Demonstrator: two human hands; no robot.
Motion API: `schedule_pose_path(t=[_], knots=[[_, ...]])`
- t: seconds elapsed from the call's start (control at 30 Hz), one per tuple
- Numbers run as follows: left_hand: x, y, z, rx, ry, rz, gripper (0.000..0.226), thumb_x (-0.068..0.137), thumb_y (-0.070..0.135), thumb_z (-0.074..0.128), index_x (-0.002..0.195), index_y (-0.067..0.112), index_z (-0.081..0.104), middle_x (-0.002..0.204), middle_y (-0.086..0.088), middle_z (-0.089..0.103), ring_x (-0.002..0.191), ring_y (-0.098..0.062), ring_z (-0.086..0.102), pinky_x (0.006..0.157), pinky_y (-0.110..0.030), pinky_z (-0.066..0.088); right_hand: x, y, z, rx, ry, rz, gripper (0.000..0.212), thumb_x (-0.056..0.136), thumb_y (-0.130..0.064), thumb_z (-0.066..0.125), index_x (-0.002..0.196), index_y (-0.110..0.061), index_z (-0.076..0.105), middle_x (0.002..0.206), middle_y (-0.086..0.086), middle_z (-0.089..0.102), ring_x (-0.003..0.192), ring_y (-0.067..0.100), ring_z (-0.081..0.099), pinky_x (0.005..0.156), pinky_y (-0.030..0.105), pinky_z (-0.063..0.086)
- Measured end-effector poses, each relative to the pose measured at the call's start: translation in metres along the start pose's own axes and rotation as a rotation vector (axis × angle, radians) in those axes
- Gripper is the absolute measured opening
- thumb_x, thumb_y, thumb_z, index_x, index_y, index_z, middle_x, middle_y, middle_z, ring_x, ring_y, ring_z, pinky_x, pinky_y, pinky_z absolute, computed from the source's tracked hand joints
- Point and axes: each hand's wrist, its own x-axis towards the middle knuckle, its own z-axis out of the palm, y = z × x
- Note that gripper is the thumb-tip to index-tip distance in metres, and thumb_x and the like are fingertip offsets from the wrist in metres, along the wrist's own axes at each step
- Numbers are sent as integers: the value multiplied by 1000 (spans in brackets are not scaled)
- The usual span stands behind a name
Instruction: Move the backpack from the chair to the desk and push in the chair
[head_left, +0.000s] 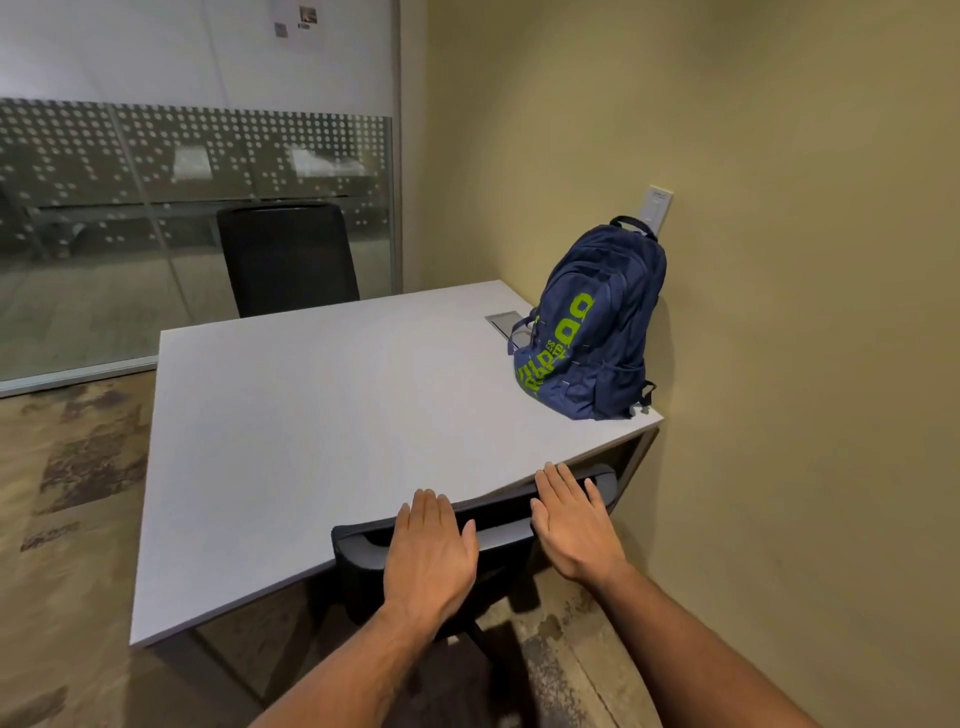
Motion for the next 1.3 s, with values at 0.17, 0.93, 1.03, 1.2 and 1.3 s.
schedule_pose_path(t=[0.17, 0.93, 1.03, 1.2, 1.3], knots=[[13, 16, 1, 2, 0, -44, 76, 102, 50, 5, 151, 3, 39, 157, -17, 41, 148, -30, 34, 123, -47, 22, 20, 20, -1, -27, -1, -75, 63, 104, -46, 7, 160, -18, 12, 168, -2, 6, 153, 12, -2, 125, 42, 2], [51, 80, -1, -84, 7, -373, 57, 105, 36, 23, 152, 9, 41, 156, -7, 45, 145, -20, 37, 124, -38, 19, 95, 82, -5, -24, 46, -516, 67, 101, -45, 9, 149, -12, 43, 156, 5, 43, 147, 20, 31, 121, 43, 24], [52, 82, -5, -99, -23, -387, 56, 105, 34, 22, 150, 9, 43, 154, -8, 48, 143, -22, 39, 123, -40, 20, 94, 82, -7, -7, 45, -510, 68, 100, -45, 9, 147, -11, 46, 152, 6, 47, 145, 21, 36, 120, 45, 26], [62, 80, -18, -128, -125, -379, 56, 107, 38, 20, 152, 7, 37, 156, -11, 42, 145, -25, 34, 122, -42, 18, 94, 83, -10, 25, 28, -522, 66, 102, -49, 11, 150, -13, 41, 155, 5, 44, 146, 21, 33, 121, 45, 22], [71, 76, -28, -148, -80, -408, 60, 108, 41, 20, 158, 9, 23, 167, -11, 21, 154, -24, 14, 125, -41, 11, 98, 78, -20, 83, 2, -527, 68, 101, -52, 8, 154, -16, 31, 161, 4, 32, 150, 20, 22, 122, 47, 16]])
